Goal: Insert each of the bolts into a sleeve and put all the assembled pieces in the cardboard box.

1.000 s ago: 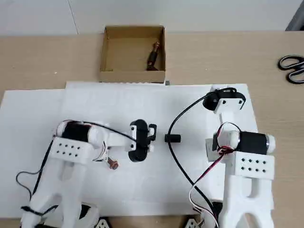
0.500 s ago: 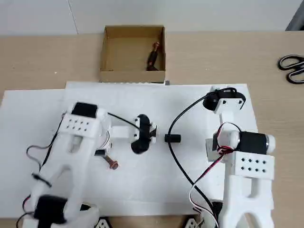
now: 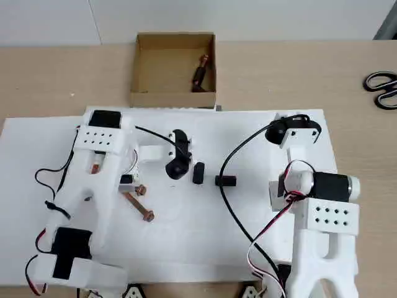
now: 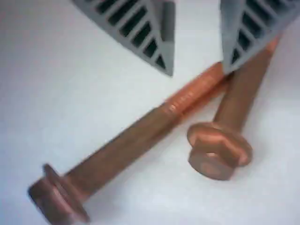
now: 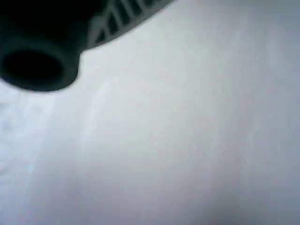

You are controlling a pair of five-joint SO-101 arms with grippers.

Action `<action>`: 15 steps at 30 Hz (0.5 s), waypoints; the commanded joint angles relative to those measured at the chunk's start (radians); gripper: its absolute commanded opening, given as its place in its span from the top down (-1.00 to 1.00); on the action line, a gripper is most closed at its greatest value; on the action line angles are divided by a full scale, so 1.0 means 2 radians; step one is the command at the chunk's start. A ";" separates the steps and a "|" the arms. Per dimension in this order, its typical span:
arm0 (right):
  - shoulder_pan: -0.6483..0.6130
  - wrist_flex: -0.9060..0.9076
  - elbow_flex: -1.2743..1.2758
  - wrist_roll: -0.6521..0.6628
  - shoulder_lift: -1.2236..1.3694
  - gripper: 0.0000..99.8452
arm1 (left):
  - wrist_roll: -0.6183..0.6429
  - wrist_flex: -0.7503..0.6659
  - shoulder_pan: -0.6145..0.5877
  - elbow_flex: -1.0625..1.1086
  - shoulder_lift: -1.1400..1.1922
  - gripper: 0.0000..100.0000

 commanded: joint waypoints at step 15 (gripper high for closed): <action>0.006 -0.007 -0.002 0.002 -0.011 0.99 | -0.064 -0.011 -0.005 0.009 -0.002 0.86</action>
